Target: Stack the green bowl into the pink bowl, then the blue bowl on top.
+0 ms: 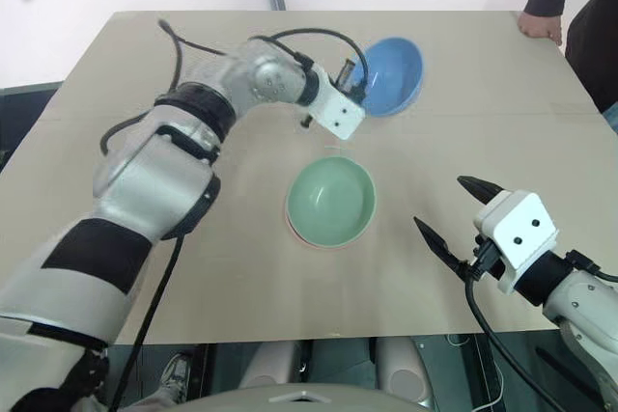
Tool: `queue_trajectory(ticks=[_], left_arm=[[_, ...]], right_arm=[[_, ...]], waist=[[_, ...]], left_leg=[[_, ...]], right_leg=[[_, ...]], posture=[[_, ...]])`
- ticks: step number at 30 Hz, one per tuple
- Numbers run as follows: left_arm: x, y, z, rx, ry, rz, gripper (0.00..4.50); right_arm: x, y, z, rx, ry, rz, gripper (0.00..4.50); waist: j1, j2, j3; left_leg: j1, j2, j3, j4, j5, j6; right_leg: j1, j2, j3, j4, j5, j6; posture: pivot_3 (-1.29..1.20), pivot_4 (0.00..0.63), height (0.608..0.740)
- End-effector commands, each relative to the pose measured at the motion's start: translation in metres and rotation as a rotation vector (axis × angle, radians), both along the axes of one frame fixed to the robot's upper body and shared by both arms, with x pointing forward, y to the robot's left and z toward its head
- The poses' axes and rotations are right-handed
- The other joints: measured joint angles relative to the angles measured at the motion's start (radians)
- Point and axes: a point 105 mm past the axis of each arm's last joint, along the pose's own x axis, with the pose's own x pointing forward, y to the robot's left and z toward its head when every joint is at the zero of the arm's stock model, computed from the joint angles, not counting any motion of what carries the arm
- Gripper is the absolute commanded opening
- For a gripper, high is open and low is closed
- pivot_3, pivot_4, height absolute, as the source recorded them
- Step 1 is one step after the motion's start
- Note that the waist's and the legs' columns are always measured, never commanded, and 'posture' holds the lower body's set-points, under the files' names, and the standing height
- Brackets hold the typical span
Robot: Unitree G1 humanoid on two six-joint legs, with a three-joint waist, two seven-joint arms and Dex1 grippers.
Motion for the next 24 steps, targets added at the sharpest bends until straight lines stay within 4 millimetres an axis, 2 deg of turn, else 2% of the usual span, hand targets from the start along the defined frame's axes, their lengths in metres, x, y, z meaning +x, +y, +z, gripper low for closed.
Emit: queue_trajectory(ticks=[1, 4, 7, 10, 12, 15, 18, 21, 24], left_arm=[[-0.045, 0.012, 0.048, -0.068, 0.167, -0.271, 0.04], [-0.060, 0.039, 0.058, -0.033, 0.217, -0.323, 0.04], [-0.070, 0.048, 0.059, -0.013, 0.247, -0.349, 0.04], [-0.095, 0.076, 0.041, 0.153, 0.276, -0.395, 0.04], [-0.108, 0.085, 0.029, 0.230, 0.301, -0.444, 0.04], [-0.126, 0.089, 0.017, 0.297, 0.343, -0.517, 0.04], [-0.134, 0.092, 0.008, 0.370, 0.345, -0.565, 0.04], [-0.136, 0.086, 0.006, 0.369, 0.355, -0.590, 0.04], [-0.127, 0.080, 0.006, 0.368, 0.325, -0.588, 0.04]], right_arm=[[-0.007, 0.001, 0.008, -0.007, -0.030, 0.013, 4.50], [-0.010, -0.003, 0.005, 0.000, -0.014, 0.001, 4.50], [-0.013, -0.005, 0.003, 0.005, -0.003, -0.007, 4.50], [-0.023, -0.013, -0.001, -0.001, 0.033, -0.020, 4.50], [-0.027, -0.017, -0.001, -0.002, 0.039, -0.030, 4.50], [-0.027, -0.019, 0.001, -0.008, 0.037, -0.037, 4.50], [-0.024, -0.016, 0.001, -0.013, 0.033, -0.025, 4.50], [-0.021, -0.013, 0.003, -0.014, 0.027, -0.015, 4.50], [-0.019, -0.011, 0.004, -0.014, 0.019, -0.005, 4.50]], waist=[[-0.001, 0.000, 0.000], [-0.009, 0.001, 0.000], [-0.019, 0.001, 0.000], [-0.018, 0.001, 0.000], [-0.021, 0.001, -0.001], [-0.014, 0.001, -0.001], [-0.003, 0.001, -0.001], [-0.002, 0.001, -0.001], [0.000, 0.001, -0.001]], left_leg=[[0.000, 0.000, 0.000, 0.000, 0.000, 0.000], [0.001, 0.001, 0.001, 0.000, 0.000, 0.000], [0.006, 0.001, 0.001, -0.001, 0.000, 0.000], [0.007, 0.001, 0.001, 0.001, -0.002, 0.004], [0.009, 0.002, 0.000, 0.001, -0.002, 0.004], [0.010, 0.001, 0.002, 0.003, -0.002, 0.004], [0.012, 0.001, 0.002, 0.005, -0.002, 0.004], [0.013, 0.001, 0.002, 0.005, -0.002, 0.005], [0.013, 0.002, 0.002, 0.005, -0.002, 0.005]], right_leg=[[0.000, 0.000, 0.000, 0.000, 0.000, 0.000], [0.000, 0.000, 0.000, 0.001, 0.000, 0.000], [0.004, 0.000, 0.003, 0.002, 0.000, 0.000], [0.005, 0.000, 0.003, 0.004, 0.000, 0.000], [0.005, 0.001, 0.004, 0.005, 0.000, 0.000], [0.006, 0.001, 0.004, 0.009, 0.000, 0.000], [0.007, 0.001, 0.005, 0.013, 0.000, 0.000], [0.007, 0.002, 0.005, 0.014, 0.000, 0.000], [0.007, 0.002, 0.005, 0.013, 0.000, 0.000]], posture=[[0.00, 0.150, 0.740], [0.00, 0.150, 0.740], [0.00, 0.150, 0.740], [0.00, 0.150, 0.740], [0.00, 0.150, 0.740], [0.00, 0.150, 0.740], [0.00, 0.150, 0.740], [0.00, 0.150, 0.740], [0.00, 0.150, 0.740]])
